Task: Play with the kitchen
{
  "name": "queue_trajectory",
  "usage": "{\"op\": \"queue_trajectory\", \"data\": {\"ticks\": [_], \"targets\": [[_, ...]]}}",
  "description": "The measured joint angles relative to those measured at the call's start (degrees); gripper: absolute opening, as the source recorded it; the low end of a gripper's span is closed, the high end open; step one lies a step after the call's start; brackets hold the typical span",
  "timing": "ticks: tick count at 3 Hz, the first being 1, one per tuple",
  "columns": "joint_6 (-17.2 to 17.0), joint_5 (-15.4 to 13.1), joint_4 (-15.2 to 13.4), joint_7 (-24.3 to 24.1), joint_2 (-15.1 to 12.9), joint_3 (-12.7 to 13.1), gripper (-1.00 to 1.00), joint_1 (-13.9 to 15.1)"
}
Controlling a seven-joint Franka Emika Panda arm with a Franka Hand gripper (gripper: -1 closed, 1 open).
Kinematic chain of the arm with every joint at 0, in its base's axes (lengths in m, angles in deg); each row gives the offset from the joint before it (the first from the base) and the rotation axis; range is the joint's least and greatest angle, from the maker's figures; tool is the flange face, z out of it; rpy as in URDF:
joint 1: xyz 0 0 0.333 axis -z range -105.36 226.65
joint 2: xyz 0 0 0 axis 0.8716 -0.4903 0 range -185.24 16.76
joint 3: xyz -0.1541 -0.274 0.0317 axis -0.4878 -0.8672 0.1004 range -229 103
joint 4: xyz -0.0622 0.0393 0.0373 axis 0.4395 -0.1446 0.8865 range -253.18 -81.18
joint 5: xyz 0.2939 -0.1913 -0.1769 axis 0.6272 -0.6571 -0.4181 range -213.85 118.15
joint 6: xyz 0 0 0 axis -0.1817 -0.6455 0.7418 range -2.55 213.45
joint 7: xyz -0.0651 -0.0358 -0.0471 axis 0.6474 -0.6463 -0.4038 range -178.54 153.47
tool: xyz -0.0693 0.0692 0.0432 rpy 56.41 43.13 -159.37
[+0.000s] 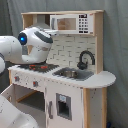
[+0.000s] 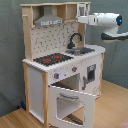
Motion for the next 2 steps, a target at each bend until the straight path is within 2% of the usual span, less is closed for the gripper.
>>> {"op": "queue_trajectory", "data": {"ticks": [2], "targets": [[-5.57,5.03,-3.47,-1.67,5.91,5.19,1.00,-4.72]]}}
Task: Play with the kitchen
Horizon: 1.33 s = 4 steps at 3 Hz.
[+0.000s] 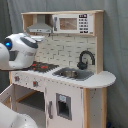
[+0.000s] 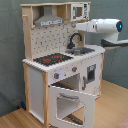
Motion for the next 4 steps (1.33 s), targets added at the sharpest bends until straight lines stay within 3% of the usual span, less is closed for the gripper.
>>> {"op": "queue_trajectory", "data": {"ticks": [4], "targets": [[-11.04,10.24,-6.51,-4.13,13.23,11.59,1.00,-11.36]]}}
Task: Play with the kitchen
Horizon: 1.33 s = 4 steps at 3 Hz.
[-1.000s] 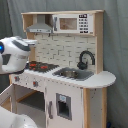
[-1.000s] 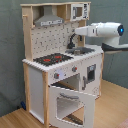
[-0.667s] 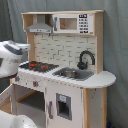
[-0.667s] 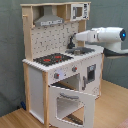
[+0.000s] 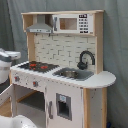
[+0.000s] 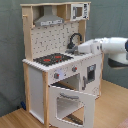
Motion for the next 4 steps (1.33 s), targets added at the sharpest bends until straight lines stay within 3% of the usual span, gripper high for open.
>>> {"op": "queue_trajectory", "data": {"ticks": [4], "targets": [[-10.36,9.47,-6.42,-3.86,11.66,10.11,1.00,-9.69]]}}
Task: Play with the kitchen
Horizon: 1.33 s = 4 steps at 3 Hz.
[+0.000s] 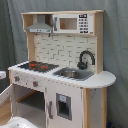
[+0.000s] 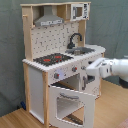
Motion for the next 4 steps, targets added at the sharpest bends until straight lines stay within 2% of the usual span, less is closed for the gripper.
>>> {"op": "queue_trajectory", "data": {"ticks": [2,4], "targets": [[-5.06,4.62,-3.07,-1.83,5.72,4.96,1.00,-4.76],[-11.14,10.16,-6.79,-4.18,12.57,10.90,1.00,-10.55]]}}
